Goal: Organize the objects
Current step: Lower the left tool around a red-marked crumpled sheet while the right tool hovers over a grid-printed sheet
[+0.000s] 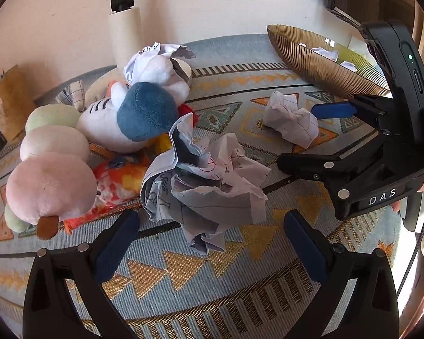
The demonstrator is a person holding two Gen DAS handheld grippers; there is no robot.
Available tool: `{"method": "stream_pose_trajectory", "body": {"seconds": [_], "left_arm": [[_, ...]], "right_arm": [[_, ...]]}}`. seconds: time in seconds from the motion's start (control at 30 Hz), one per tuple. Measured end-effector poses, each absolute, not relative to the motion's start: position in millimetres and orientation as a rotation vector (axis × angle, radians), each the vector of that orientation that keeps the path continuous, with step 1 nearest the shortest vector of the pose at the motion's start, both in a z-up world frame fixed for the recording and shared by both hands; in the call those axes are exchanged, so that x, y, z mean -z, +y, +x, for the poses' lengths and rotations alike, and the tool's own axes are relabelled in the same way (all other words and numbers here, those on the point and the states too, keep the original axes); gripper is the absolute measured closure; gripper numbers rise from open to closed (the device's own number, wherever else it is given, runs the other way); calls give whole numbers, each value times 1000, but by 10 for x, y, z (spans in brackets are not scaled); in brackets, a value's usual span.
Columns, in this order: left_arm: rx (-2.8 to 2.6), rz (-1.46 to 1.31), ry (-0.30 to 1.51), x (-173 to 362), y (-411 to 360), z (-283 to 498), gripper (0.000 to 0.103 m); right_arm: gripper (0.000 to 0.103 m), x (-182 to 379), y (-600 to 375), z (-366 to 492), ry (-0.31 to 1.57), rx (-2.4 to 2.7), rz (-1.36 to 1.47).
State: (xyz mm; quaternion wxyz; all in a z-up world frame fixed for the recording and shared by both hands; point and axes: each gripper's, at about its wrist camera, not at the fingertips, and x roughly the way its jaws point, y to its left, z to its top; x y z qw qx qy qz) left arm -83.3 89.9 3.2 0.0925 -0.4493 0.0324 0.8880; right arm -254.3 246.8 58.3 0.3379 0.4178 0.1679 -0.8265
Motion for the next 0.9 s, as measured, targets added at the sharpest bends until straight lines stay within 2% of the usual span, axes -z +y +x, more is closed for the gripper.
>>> {"method": "stream_pose_trajectory", "body": {"seconds": [0.9], "left_arm": [[-2650, -1348, 102, -23, 888, -876, 0]], "right_arm": [[0, -576, 2433, -2573, 443, 2156, 1092]]}}
